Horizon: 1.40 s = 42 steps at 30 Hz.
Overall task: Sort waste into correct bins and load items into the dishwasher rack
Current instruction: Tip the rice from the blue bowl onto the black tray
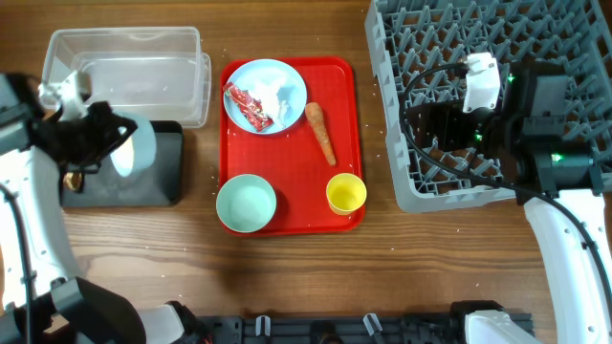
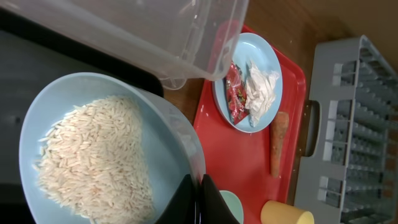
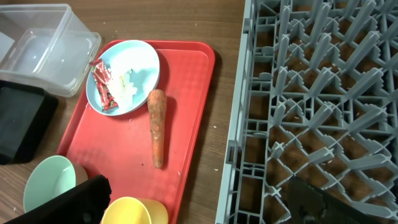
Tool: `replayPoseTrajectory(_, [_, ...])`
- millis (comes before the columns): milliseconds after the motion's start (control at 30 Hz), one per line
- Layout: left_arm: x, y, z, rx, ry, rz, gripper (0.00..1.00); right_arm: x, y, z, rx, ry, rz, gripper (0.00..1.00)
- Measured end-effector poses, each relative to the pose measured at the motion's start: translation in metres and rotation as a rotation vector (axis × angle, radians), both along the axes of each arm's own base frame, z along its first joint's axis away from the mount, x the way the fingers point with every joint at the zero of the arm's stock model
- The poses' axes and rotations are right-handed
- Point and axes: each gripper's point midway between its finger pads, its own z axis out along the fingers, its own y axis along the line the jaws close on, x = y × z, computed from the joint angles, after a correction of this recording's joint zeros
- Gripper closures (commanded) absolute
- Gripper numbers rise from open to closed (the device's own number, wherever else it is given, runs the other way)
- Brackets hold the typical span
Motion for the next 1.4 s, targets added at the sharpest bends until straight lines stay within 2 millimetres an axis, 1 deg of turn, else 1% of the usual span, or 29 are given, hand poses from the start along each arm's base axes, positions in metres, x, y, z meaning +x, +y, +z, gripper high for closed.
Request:
replayPoseTrajectory(100, [-0.010,0.020,-0.015,-0.135,-0.042,0.022,0.96,0.000,0.000,0.000,0.000,0.000,0.000,0.07])
replayPoseTrajectory(267, [-0.021,0.037,-0.039,-0.313,-0.096,0.045,0.96,0.000,0.000,0.000,0.000,0.000,0.000,0.07])
replayPoseTrajectory(367, [-0.023,0.041,-0.044,-0.384,-0.130,0.047,0.96,0.000,0.000,0.000,0.000,0.000,0.000,0.06])
replayPoseTrajectory(567, [-0.019,0.040,-0.036,-0.425,-0.217,0.017,0.96,0.000,0.000,0.000,0.000,0.003,0.001,0.06])
replayPoseTrajectory(733, [-0.015,0.043,-0.023,-0.457,-0.296,0.011,0.96,-0.001,0.000,-0.001,0.000,0.004,0.000,0.06])
replayPoseTrajectory(900, [-0.020,0.058,-0.017,-0.479,-0.327,0.060,0.96,-0.001,0.000,-0.001,0.000,0.004,0.000,0.07])
replayPoseTrajectory(1100, [-0.032,0.086,-0.013,-0.501,-0.355,0.158,0.96,-0.001,0.000,-0.001,0.000,0.004,0.000,0.07])
replayPoseTrajectory(1267, [-0.034,0.093,-0.007,-0.567,-0.398,0.182,0.96,-0.001,0.000,-0.001,0.000,0.004,0.000,0.06])
replayPoseTrajectory(1400, [-0.031,0.095,-0.016,-0.631,-0.391,0.195,0.96,-0.001,0.000,-0.001,0.000,0.004,0.000,0.07])
